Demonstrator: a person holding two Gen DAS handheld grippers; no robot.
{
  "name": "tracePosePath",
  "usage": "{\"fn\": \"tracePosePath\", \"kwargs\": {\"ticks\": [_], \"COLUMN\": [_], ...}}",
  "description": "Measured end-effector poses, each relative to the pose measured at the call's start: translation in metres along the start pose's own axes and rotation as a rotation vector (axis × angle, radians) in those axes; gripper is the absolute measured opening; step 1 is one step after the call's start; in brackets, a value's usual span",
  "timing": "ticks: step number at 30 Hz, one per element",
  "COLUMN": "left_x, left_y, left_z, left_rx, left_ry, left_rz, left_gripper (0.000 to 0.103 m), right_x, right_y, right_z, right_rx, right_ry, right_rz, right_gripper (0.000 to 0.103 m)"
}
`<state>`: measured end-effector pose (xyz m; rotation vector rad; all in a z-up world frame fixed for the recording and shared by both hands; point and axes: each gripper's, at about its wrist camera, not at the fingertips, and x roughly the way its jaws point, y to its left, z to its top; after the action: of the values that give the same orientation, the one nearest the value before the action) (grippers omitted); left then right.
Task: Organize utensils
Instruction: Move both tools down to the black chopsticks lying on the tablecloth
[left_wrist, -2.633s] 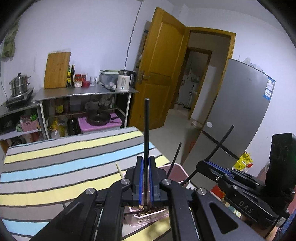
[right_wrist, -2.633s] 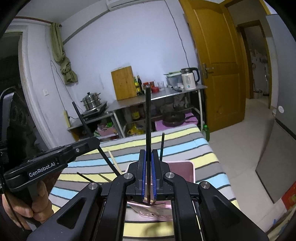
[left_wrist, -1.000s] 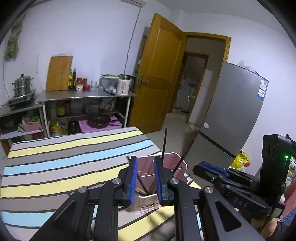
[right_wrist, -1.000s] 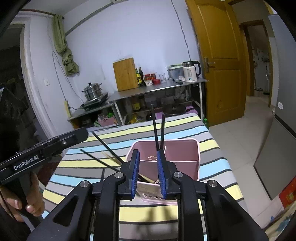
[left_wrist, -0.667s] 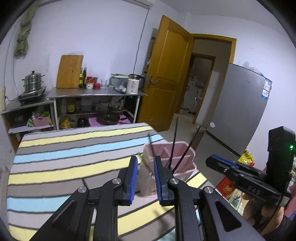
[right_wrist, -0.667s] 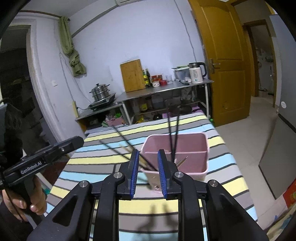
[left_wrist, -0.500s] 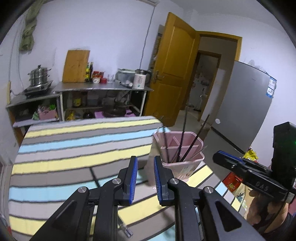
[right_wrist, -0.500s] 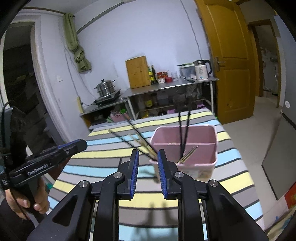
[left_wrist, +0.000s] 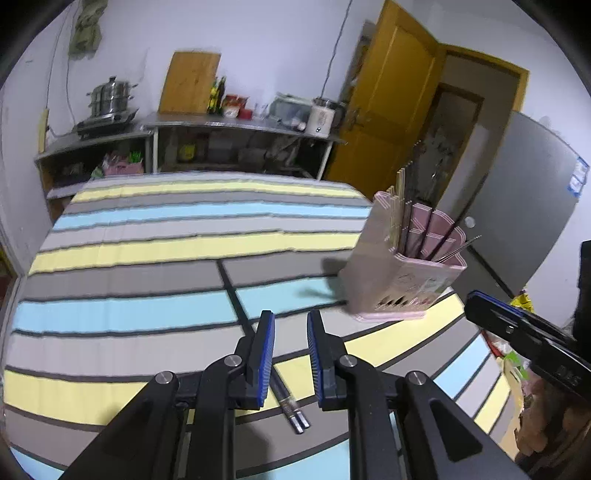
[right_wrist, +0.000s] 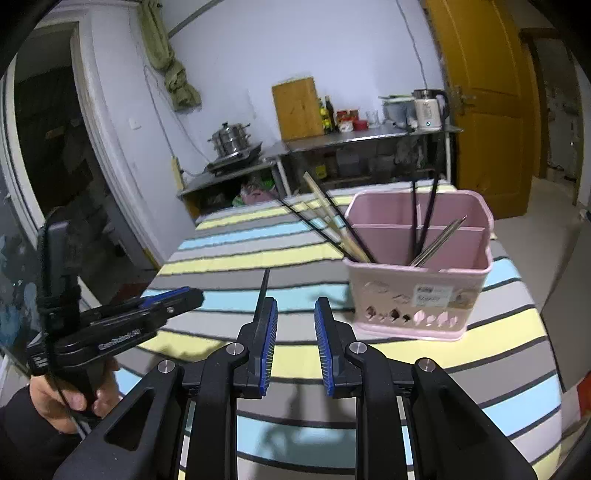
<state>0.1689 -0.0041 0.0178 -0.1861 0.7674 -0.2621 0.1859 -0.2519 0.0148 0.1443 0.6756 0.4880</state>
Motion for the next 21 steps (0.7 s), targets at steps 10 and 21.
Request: {"fn": "tracePosePath", "kwargs": {"ticks": [10, 21], "left_x": [0.066, 0.112], "left_y": [0.022, 0.028], "left_z": [-0.014, -0.015], "left_rx": [-0.042, 0.027], "left_ry": [0.11, 0.104], "left_rz": [0.057, 0.221], "left_gripper": [0.018, 0.024], "right_x": [0.035, 0.062], "right_y": [0.0, -0.007], "right_z": [-0.014, -0.017], "right_rx": [-0.012, -0.004], "right_ry": [0.084, 0.138], "right_rz": [0.012, 0.015], "right_gripper": [0.021, 0.021]}}
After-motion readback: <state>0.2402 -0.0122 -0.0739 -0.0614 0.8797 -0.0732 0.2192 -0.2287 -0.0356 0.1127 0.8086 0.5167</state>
